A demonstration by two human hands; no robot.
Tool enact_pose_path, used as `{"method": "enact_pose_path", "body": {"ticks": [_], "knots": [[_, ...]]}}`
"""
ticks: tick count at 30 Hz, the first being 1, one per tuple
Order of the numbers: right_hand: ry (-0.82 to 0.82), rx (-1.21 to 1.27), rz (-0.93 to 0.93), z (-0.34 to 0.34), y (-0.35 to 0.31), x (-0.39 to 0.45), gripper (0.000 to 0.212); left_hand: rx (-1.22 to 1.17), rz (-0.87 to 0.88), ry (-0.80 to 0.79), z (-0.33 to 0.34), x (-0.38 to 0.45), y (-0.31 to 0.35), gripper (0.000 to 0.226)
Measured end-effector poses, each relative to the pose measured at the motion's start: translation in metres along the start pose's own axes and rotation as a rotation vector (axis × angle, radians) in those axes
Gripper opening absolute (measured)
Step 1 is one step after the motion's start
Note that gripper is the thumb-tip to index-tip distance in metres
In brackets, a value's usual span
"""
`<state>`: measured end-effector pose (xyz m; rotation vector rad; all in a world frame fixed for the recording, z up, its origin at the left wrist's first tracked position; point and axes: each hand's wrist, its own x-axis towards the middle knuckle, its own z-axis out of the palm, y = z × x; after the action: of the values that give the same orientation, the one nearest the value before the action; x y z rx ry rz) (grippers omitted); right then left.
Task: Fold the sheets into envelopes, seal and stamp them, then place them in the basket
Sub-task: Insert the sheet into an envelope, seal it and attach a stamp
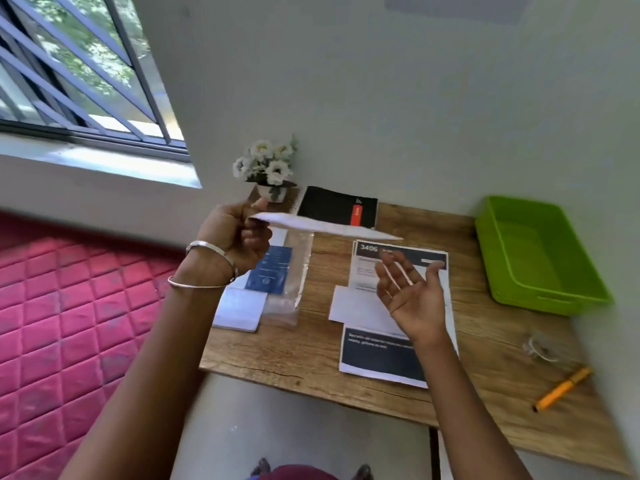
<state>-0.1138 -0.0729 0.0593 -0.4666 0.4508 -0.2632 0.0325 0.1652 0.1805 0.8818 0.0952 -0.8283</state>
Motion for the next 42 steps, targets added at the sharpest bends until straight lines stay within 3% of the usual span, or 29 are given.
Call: {"method": "enact_pose_path", "body": {"ticks": [1,4,6,8,10,12,14,17,20,25,29,33,35,36,38,42], "knots": [[0.021,-0.040,0.016,-0.005,-0.010,-0.003,0.065,0.067,0.009,0.053,0.005,0.005,-0.008,0.015],[0.088,-0.182,0.097,-0.018,-0.032,-0.009,0.063,0.141,0.008,0.102,0.003,0.027,-0.030,0.025],[0.139,-0.228,0.113,-0.022,-0.038,-0.012,0.055,0.185,0.011,0.042,0.009,0.037,-0.042,0.009],[0.210,-0.228,0.062,-0.026,-0.042,-0.013,0.039,0.228,0.022,0.001,0.010,0.050,-0.054,0.026],[0.262,-0.241,-0.012,-0.031,-0.049,-0.013,0.018,0.286,0.023,0.002,0.018,0.057,-0.064,0.023],[0.283,-0.250,-0.065,-0.040,-0.059,-0.013,0.021,0.333,0.031,0.039,0.025,0.060,-0.072,0.022],[0.298,-0.215,-0.111,-0.051,-0.070,-0.014,0.022,0.290,0.077,0.043,0.026,0.066,-0.081,0.035],[0.268,-0.161,-0.160,-0.063,-0.084,-0.015,0.023,0.123,0.109,-0.081,0.026,0.068,-0.101,0.069],[0.237,-0.151,-0.165,-0.064,-0.087,-0.015,0.027,0.197,0.061,-0.152,0.037,0.068,-0.132,0.082],[0.129,-0.207,-0.052,-0.058,-0.069,-0.019,0.045,0.435,0.108,0.045,0.076,0.078,-0.179,0.031],[0.072,-0.443,0.028,-0.061,-0.058,-0.024,0.058,0.492,0.159,0.335,0.078,0.097,-0.183,0.017],[0.039,-0.564,0.017,-0.059,-0.071,-0.019,0.053,0.933,0.290,0.402,0.067,0.100,-0.165,0.019],[0.075,-0.593,-0.086,-0.054,-0.080,-0.014,0.071,1.326,0.370,0.374,0.062,0.097,-0.151,0.022],[0.090,-0.615,-0.151,-0.049,-0.084,-0.011,0.079,1.486,0.385,0.311,0.060,0.096,-0.144,0.025],[0.101,-0.686,-0.291,-0.037,-0.088,-0.004,0.075,1.700,0.344,0.143,0.061,0.097,-0.130,0.033],[0.081,-1.024,-0.436,-0.016,-0.088,0.004,0.082,1.847,0.255,-0.120,0.061,0.102,-0.116,0.040]]}}
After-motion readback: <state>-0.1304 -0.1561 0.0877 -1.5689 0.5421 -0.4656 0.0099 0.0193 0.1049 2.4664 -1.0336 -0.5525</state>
